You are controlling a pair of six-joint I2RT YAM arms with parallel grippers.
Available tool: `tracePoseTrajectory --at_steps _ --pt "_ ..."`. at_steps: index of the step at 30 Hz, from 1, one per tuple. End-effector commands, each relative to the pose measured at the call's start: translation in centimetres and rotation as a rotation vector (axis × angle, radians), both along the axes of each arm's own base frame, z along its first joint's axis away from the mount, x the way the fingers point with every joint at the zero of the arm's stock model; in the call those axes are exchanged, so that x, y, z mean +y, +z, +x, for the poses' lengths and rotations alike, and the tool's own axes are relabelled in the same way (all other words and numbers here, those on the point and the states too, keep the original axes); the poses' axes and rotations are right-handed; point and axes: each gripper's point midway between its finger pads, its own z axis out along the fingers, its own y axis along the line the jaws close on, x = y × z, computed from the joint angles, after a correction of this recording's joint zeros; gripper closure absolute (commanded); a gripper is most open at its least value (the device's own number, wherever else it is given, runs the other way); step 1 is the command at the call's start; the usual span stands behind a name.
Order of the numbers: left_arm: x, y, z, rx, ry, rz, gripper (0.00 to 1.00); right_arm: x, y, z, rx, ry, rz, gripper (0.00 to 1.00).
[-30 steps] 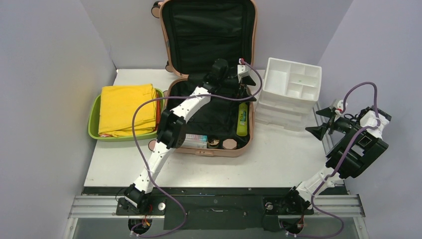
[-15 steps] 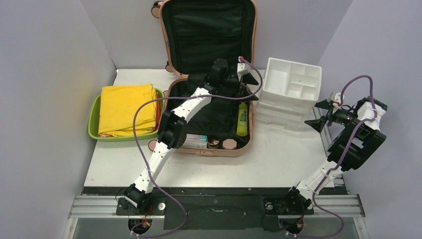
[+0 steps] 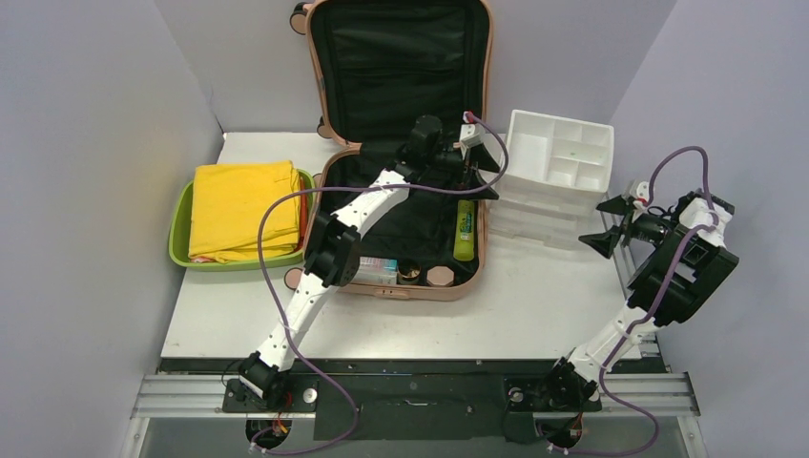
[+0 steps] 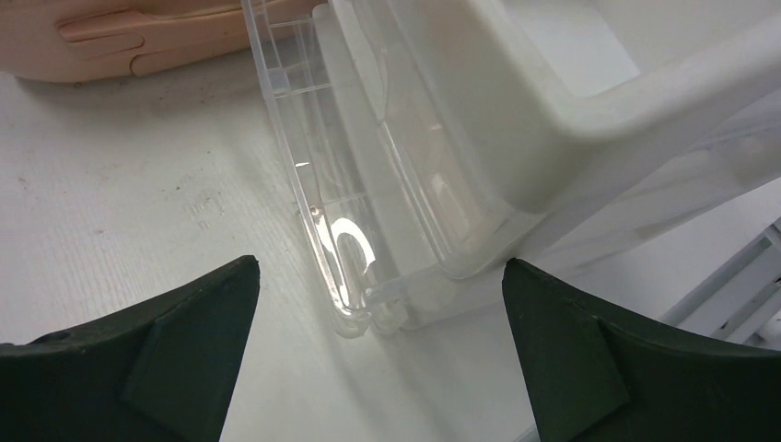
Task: Open, take out, and arrange the luggage
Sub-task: Adjust the storage box at the center of the board.
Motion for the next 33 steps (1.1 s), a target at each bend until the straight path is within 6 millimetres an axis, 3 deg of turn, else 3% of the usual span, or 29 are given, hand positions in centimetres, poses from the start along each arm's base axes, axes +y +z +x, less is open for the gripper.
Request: tracePoseTrajectory --at_steps 1,10,19,26,33 --pt "0.3 0.0 -1.1 0.032 -0.041 0.021 0.1 0.6 2.0 0.5 -0.396 0.11 -0.217 0.0" --pt "1.1 -0.9 -2.1 0.056 -0.05 0.093 0.11 1.2 2.9 -0.5 -0.415 0.102 -0.227 0.0" --pt "1.0 -0.4 -1.9 0.048 -0.048 0.076 0.11 -0.2 3.8 0.3 -0.436 0.068 -0.232 0.0" --pt "1.0 1.8 -1.5 0.055 -0.046 0.014 0.11 -1.7 3.7 0.8 -0.433 0.044 -0.238 0.0" --pt "0.4 3.5 -2.5 0.079 -0.083 -0.036 0.11 -1.0 4.0 1.7 -0.44 0.076 -0.236 0.0"
